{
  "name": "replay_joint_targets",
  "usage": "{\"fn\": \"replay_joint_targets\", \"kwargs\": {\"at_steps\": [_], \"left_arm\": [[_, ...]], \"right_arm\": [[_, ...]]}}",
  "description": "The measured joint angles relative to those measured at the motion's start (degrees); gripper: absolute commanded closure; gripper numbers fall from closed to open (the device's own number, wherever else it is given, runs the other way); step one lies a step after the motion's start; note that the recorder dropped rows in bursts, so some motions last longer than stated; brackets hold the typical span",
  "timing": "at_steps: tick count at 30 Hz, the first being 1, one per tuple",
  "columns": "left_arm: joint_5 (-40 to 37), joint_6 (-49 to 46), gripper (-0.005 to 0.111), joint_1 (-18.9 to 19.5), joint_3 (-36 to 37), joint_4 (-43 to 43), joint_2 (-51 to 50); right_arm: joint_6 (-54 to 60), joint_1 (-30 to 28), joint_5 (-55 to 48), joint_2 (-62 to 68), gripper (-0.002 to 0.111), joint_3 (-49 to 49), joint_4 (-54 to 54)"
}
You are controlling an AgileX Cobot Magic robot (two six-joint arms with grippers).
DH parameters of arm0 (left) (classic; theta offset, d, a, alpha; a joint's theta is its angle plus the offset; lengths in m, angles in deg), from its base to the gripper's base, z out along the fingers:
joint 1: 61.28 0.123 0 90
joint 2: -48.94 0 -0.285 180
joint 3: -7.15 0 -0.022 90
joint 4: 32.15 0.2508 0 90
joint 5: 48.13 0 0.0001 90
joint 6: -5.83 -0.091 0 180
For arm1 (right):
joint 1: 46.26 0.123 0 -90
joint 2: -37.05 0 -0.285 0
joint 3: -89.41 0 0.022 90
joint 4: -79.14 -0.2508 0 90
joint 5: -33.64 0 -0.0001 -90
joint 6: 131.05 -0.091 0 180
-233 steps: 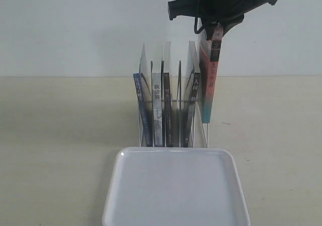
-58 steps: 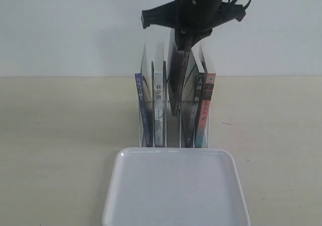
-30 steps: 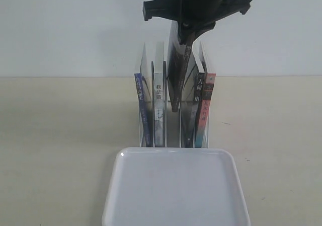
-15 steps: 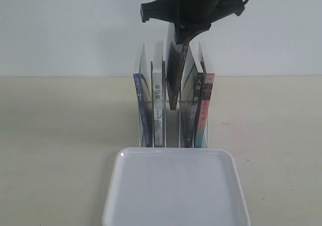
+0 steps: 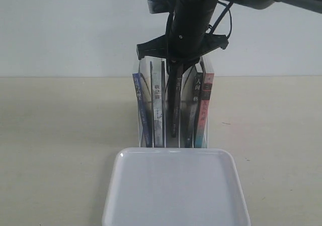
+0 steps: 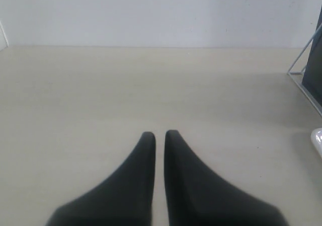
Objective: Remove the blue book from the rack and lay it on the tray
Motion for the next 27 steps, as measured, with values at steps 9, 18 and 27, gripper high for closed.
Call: {"fn": "replay_joint_targets", "kwargs": {"at_steps": [9, 18, 27], "left_arm": [[0.0, 0.0, 0.101, 0.0, 0.0, 0.0, 0.0], [0.0, 0.0, 0.101, 0.0, 0.0, 0.0, 0.0], [0.0, 0.0, 0.101, 0.0, 0.0, 0.0, 0.0]], "right_arm": [[0.3, -0.1, -0.5, 0.0, 0.072, 0.0, -3.2], [2.3, -0.1, -4.4, -4.4, 0.072, -4.0, -4.8], [8.2, 4.4, -4.4, -9.8, 0.072, -8.1, -8.9]]}}
